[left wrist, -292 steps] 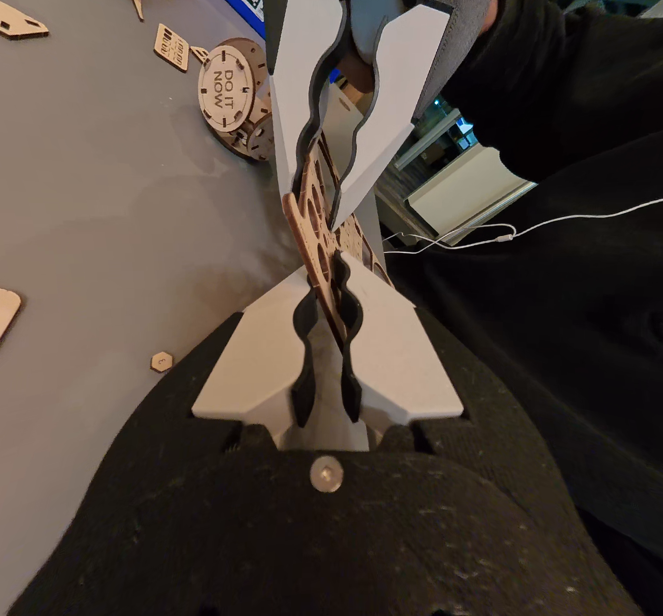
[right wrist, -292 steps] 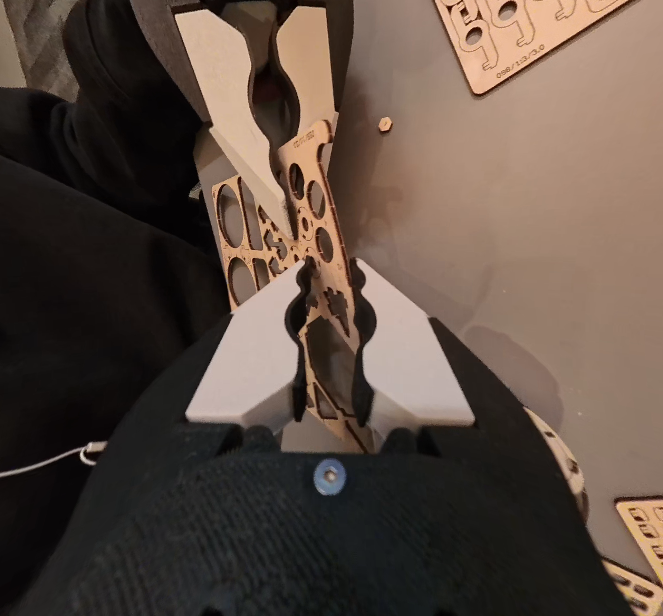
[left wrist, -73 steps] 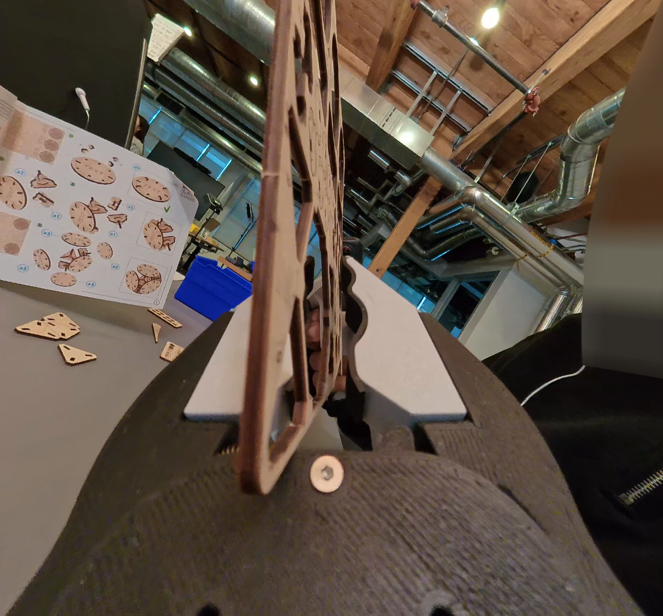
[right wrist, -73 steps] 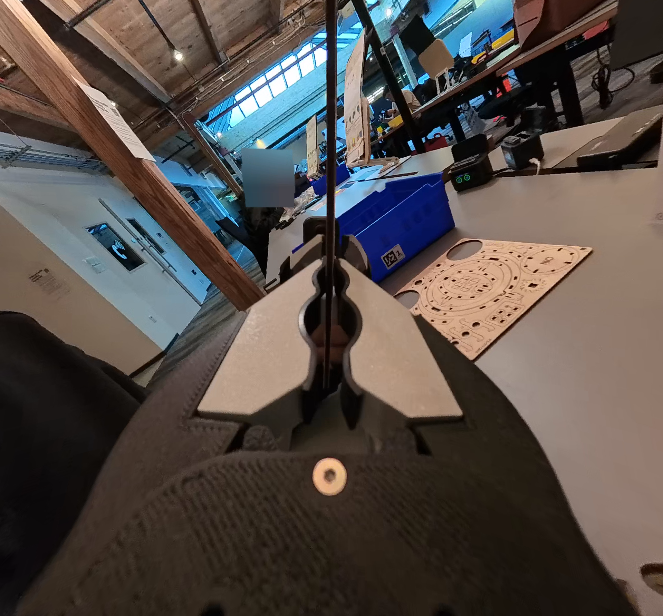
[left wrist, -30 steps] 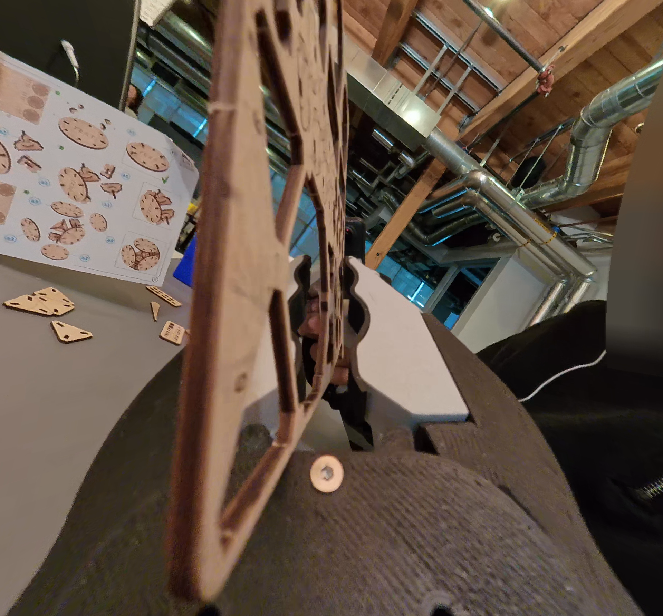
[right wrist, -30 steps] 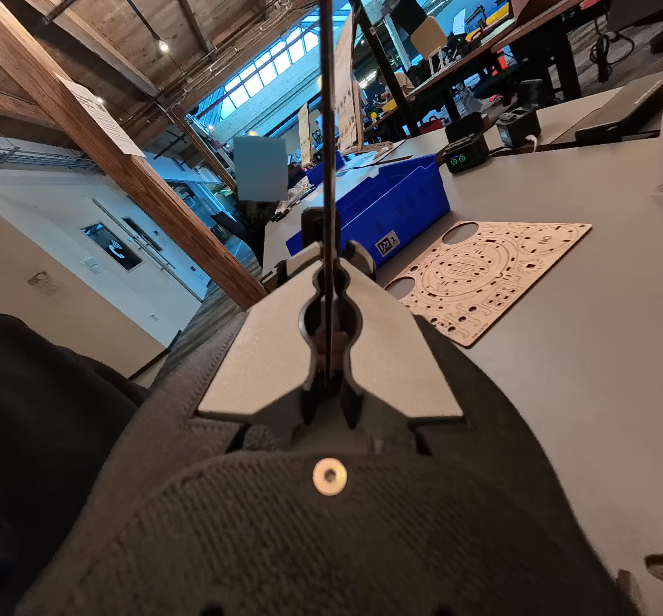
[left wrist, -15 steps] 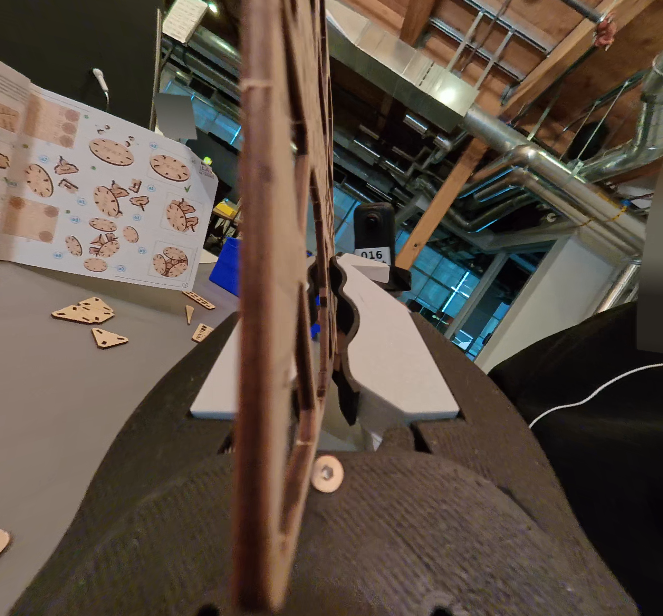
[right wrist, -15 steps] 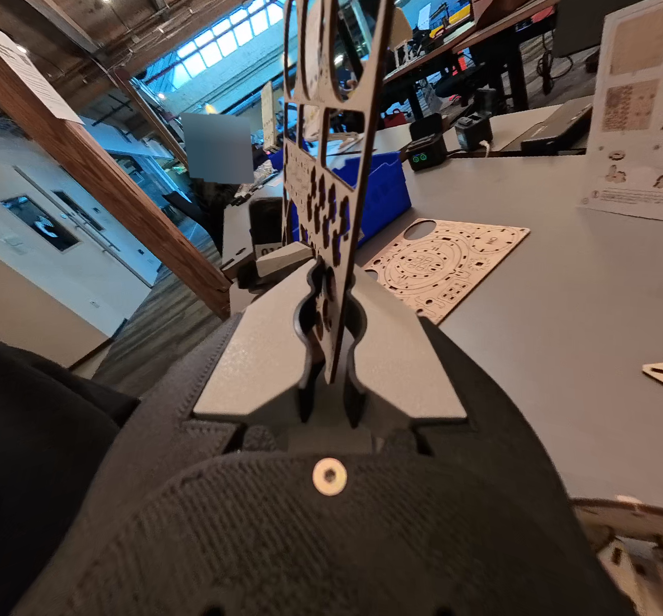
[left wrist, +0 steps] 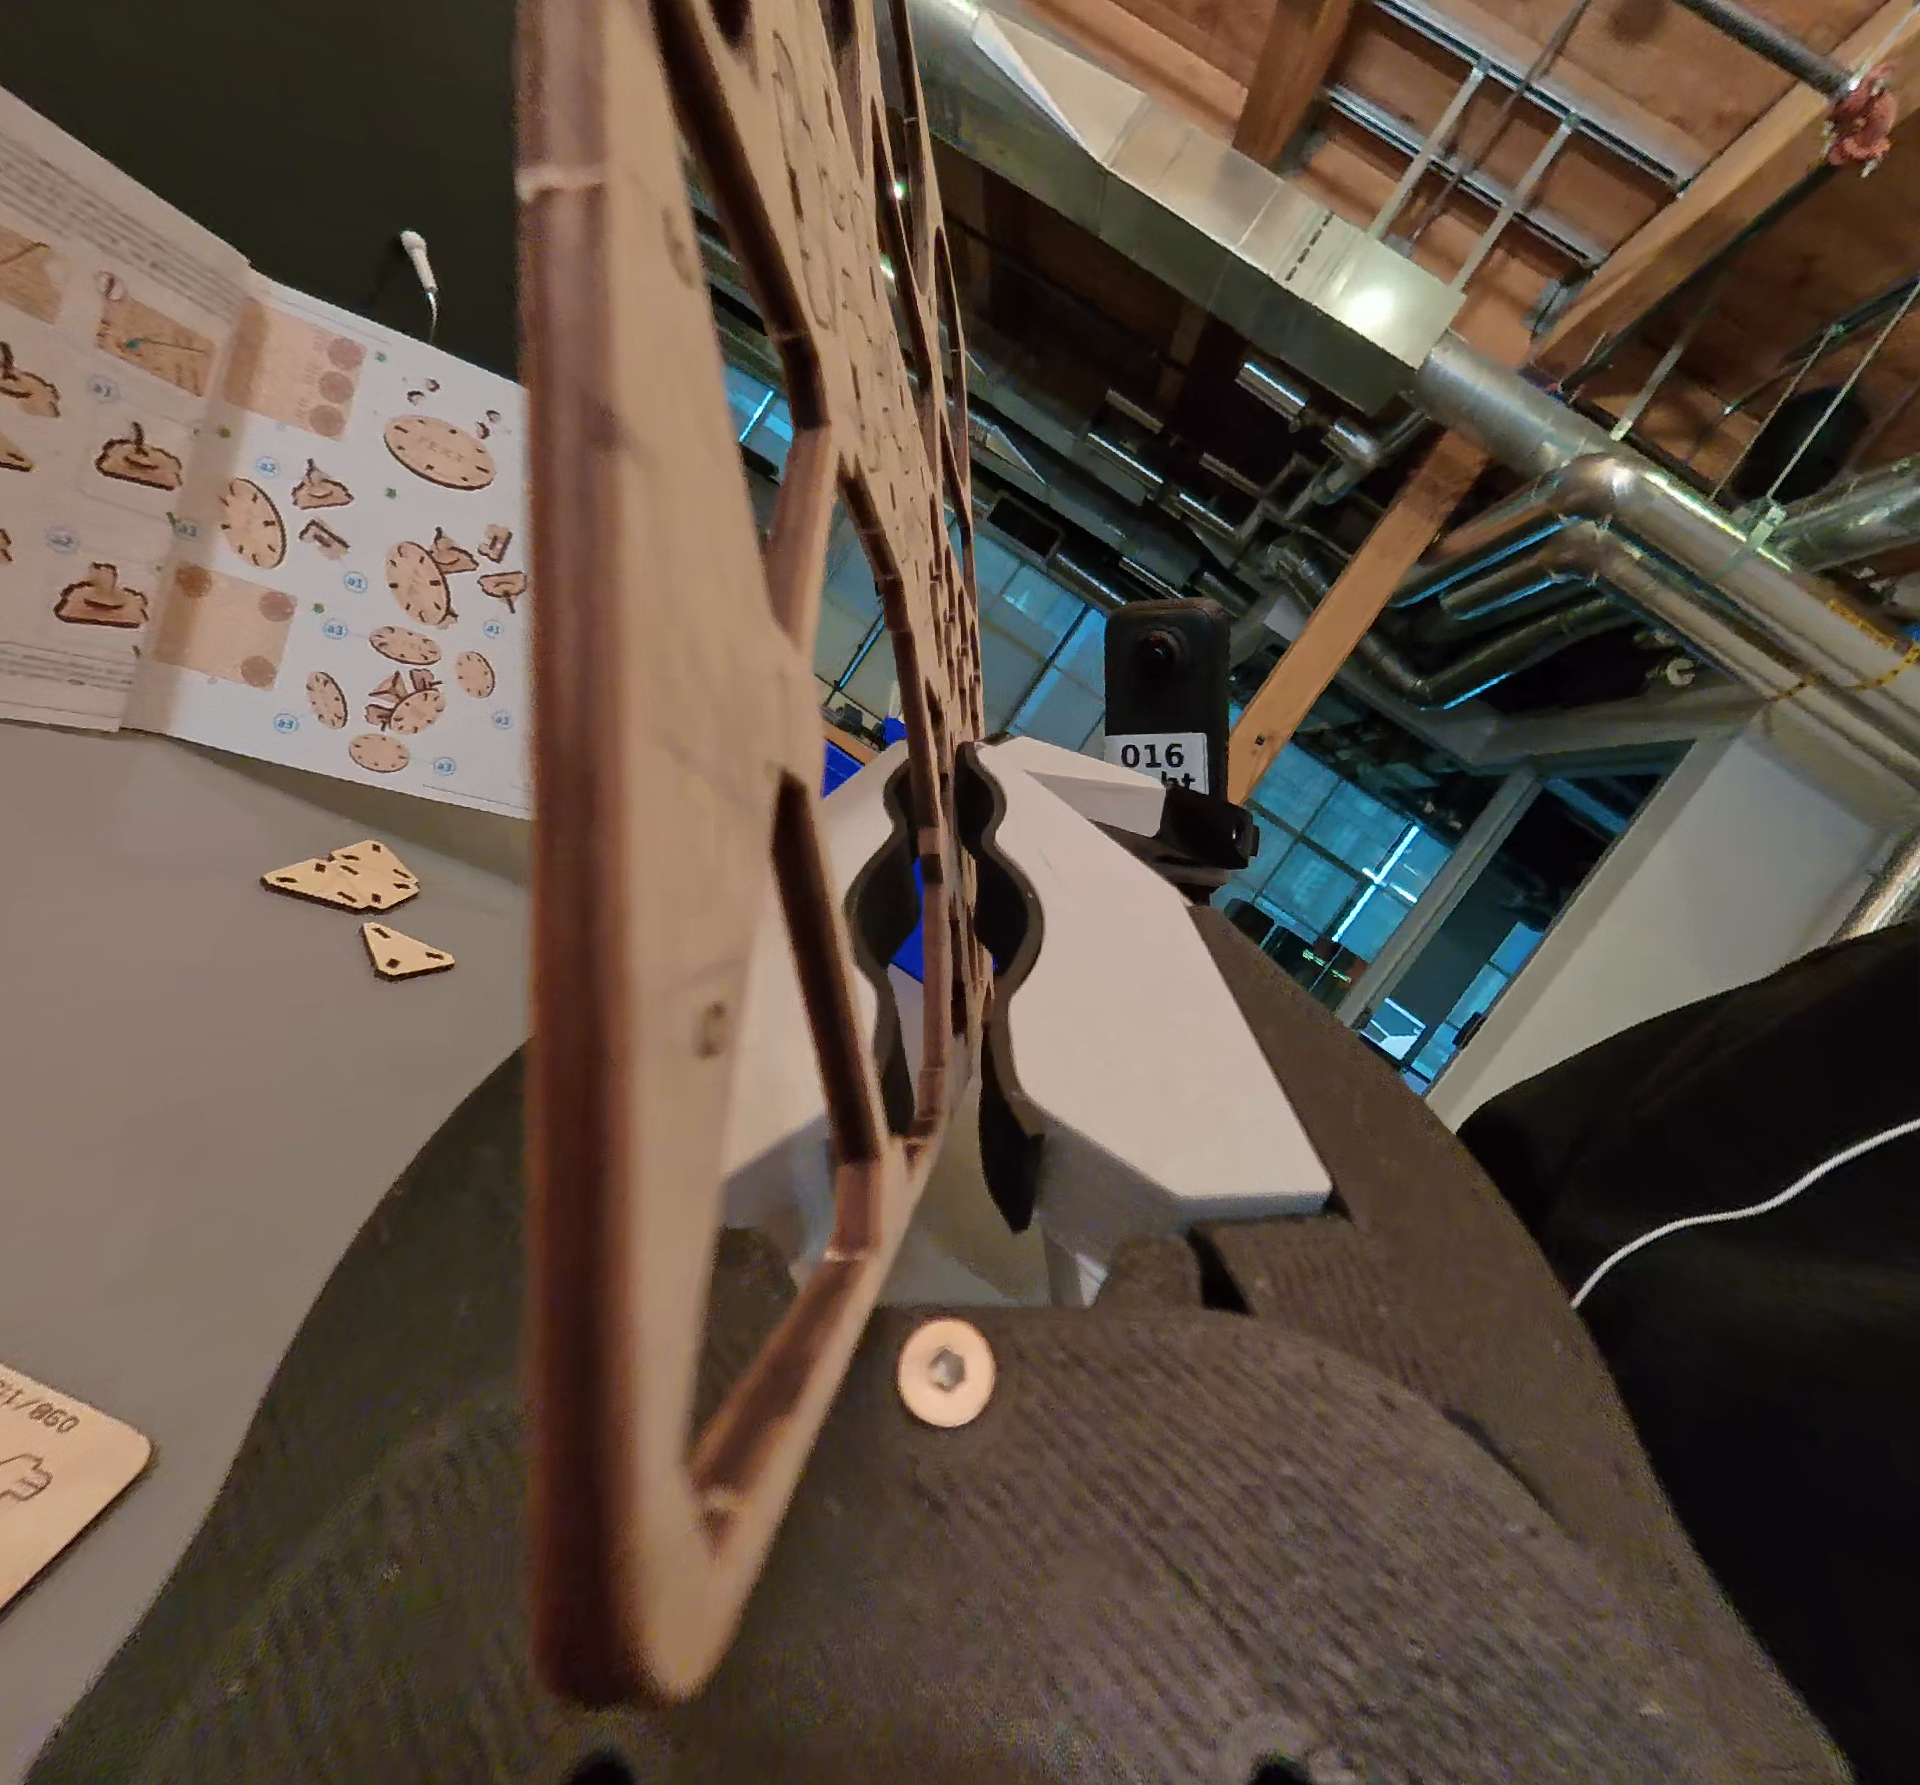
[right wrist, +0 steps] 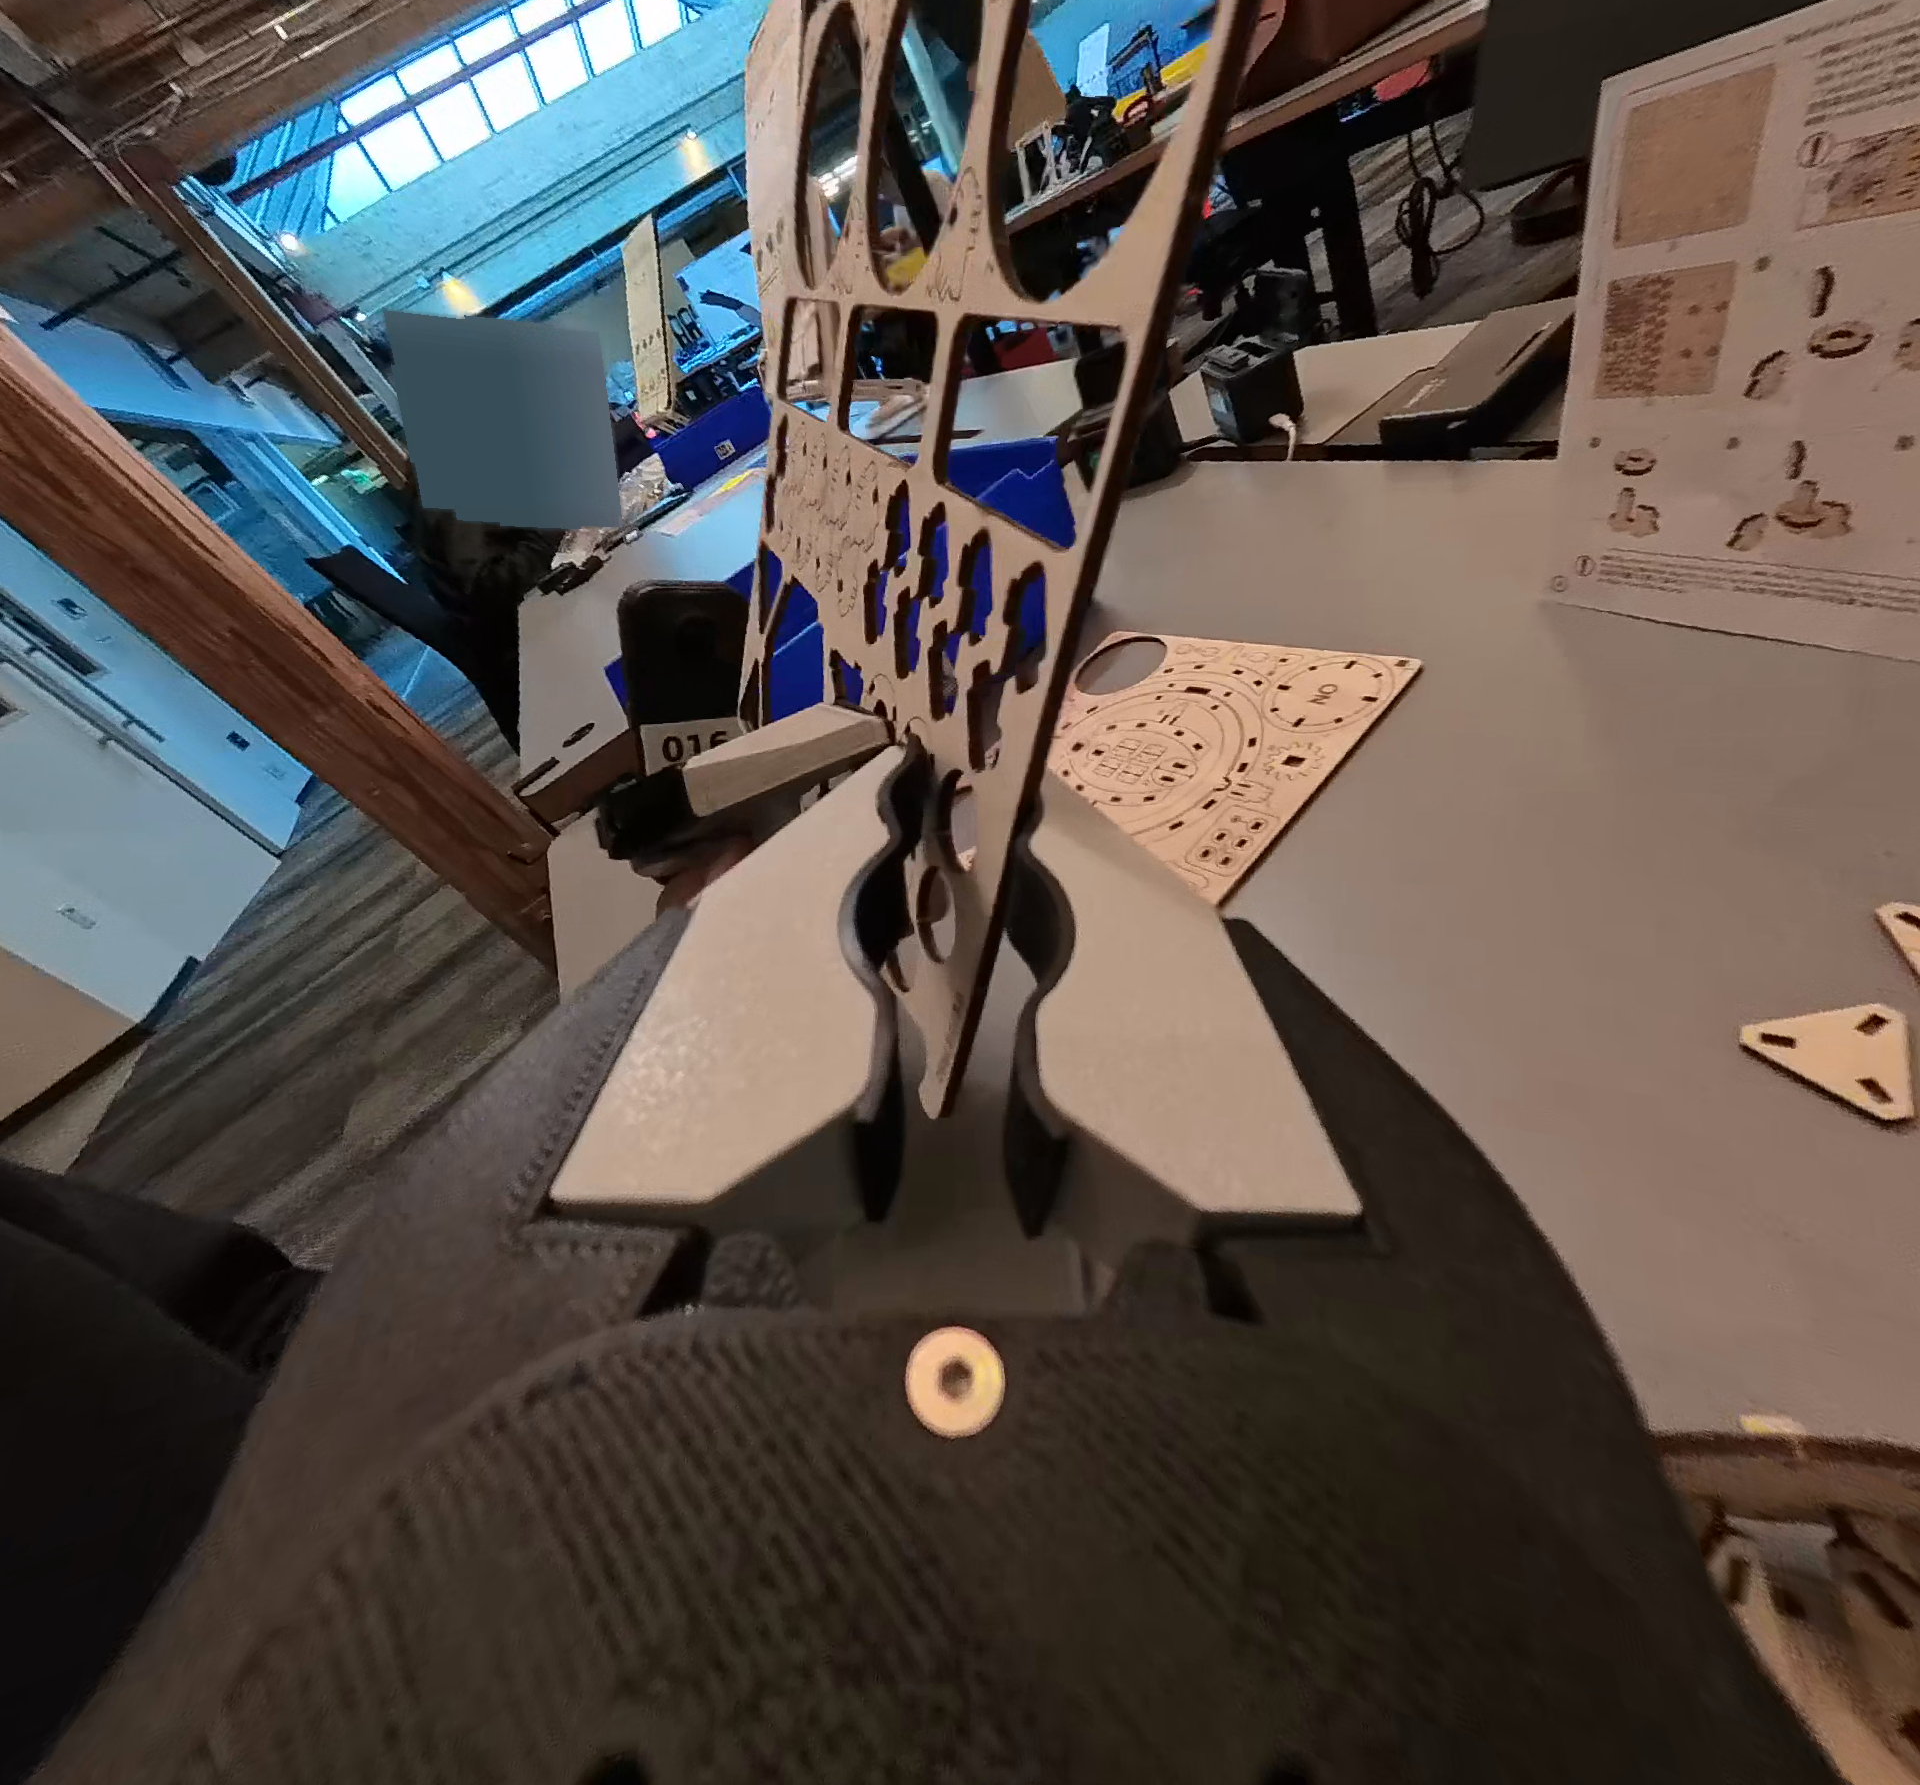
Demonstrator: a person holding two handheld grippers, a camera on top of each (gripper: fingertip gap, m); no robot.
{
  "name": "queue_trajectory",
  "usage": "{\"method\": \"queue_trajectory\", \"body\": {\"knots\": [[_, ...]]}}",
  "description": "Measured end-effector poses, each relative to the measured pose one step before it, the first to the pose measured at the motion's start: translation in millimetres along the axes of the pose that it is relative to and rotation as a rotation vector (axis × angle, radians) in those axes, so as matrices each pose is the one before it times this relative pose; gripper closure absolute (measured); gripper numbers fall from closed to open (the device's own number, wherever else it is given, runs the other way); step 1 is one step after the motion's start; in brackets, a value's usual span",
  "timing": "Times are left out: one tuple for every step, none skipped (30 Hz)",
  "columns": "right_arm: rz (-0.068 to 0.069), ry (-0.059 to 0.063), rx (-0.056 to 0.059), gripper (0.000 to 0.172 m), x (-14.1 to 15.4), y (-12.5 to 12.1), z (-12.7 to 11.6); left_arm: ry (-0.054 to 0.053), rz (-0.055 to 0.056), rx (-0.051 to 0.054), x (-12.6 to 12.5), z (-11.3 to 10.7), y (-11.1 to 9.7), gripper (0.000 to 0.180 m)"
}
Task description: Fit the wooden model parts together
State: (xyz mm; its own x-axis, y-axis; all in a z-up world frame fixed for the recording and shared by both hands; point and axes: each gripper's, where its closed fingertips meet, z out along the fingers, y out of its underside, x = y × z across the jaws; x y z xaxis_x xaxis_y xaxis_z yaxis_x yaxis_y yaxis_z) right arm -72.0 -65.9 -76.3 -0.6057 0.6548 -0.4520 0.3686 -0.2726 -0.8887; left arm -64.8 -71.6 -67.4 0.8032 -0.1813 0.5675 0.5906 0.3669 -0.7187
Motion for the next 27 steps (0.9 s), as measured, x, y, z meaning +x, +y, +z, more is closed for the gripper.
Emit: {"method": "queue_trajectory", "body": {"knots": [[-0.0096,0.0094,-0.0002,0.16,0.55,0.16,0.29,-0.0015,-0.0015,0.0007,-0.4,-0.24,-0.07,0.18],[-0.0079,0.01,0.0002,0.159,0.83,0.4,0.06,-0.0036,-0.0014,-0.0006,-0.68,0.07,0.48,0.179],[-0.0065,0.0073,-0.0014,0.158,1.17,0.55,0.05,-0.0062,0.0027,-0.0021,-0.85,0.01,0.54,0.179],[0.0012,-0.0002,-0.0011,0.157,0.89,0.65,0.16,-0.0047,0.0028,-0.0036,-0.76,-0.08,0.39,0.179],[0.0061,-0.0116,0.0044,0.157,-0.3,0.09,0.45,0.0035,0.0054,-0.0067,0.39,-0.5,0.04,0.18],[-0.003,-0.0078,0.0083,0.156,-0.33,-0.01,0.82,0.0067,0.0161,-0.0161,1.43,-1.38,-0.59,0.18],[-0.0109,0.0017,0.0039,0.153,-0.59,0.9,1.5,-0.0045,0.0297,-0.0264,0.47,-2.85,-0.39,0.18],[-0.0221,-0.0022,0.0067,0.151,-2.94,0.02,1.84,0.0116,0.0189,-0.0138,2.87,-4.37,-2.52,0.18],[-0.0308,0.0073,0.0073,0.144,-2.92,-0.49,1.14,0.0197,0.0043,0.0001,3.89,-5.56,-4.73,0.179],[-0.0326,0.0201,-0.0024,0.138,-0.68,0.31,0.1,0.0012,0.0028,0.0271,1.41,-7.95,-8.93,0.178],[-0.0261,0.0086,-0.0049,0.128,-1.31,0.46,-0.85,-0.012,0.0082,0.039,-0.45,-10.03,-11.11,0.178],[-0.011,-0.003,-0.0035,0.122,-1.91,0.63,-1.81,-0.01,0.0103,0.0368,-0.42,-10.51,-10.74,0.18],[-0.0005,-0.0041,-0.0028,0.118,-1.12,0.98,-2.61,-0.0135,0.0052,0.0272,-1.57,-9.86,-9.11,0.18],[0.0025,-0.0111,-0.0021,0.119,-1.78,1.8,-2.98,-0.0202,0.0085,0.017,-2.62,-8.28,-6.79,0.18],[0.0071,-0.0149,-0.0048,0.119,-2.22,3.08,-3.09,-0.0169,0.0117,0.0035,-1.93,-6.11,-3.74,0.18],[0.0111,-0.0104,-0.009,0.118,-1.69,4.52,-2.82,-0.012,0.0077,-0.0099,-1.25,-3.43,-1.05,0.18],[0.008,-0.0095,-0.0151,0.118,-2.01,6.43,-2.75,-0.0119,0.0049,-0.0183,-1.05,-0.97,1.13,0.179],[0.0008,-0.0056,-0.0225,0.118,-1.84,8.11,-2.96,-0.0114,0.0054,-0.0276,-0.8,1.36,3.5,0.18],[-0.0071,0.0037,-0.0286,0.118,-0.81,9.6,-3.23,-0.012,0.0058,-0.0337,-0.66,3.18,5.5,0.18],[-0.0156,0.0084,-0.0316,0.117,-0.51,10.18,-3.66,-0.0103,0.0037,-0.039,-0.3,4.92,6.91,0.178],[-0.0194,0.012,-0.0324,0.117,-0.13,10.52,-4.32,-0.0111,0.0035,-0.0368,-0.45,6.02,7.04,0.178],[-0.0174,0.0147,-0.0305,0.116,0.46,10.17,-4.82,-0.0102,0.0016,-0.0272,-0.16,6.43,5.84,0.178],[-0.0121,0.0128,-0.0246,0.116,0.28,9.32,-5.4,-0.0023,-0.01,-0.0147,1.26,5.81,5.34,0.18],[-0.0071,0.0111,-0.0186,0.114,0.52,8.32,-5.96,0.0101,-0.0288,-0.0093,2.93,4.72,6.44,0.18],[-0.005,0.011,-0.0141,0.114,0.85,7.13,-6.36,0.0122,-0.0417,-0.011,3.43,2.85,8.91,0.178],[-0.0022,0.0081,-0.0099,0.114,0.84,6.28,-6.42,0.0079,-0.041,-0.0119,3.15,0.32,11.74,0.18],[0.0052,0.0037,-0.0058,0.114,0.66,5.39,-5.98,-0.0122,-0.0447,-0.0091,0.49,-1.7,13.11,0.18]]}}
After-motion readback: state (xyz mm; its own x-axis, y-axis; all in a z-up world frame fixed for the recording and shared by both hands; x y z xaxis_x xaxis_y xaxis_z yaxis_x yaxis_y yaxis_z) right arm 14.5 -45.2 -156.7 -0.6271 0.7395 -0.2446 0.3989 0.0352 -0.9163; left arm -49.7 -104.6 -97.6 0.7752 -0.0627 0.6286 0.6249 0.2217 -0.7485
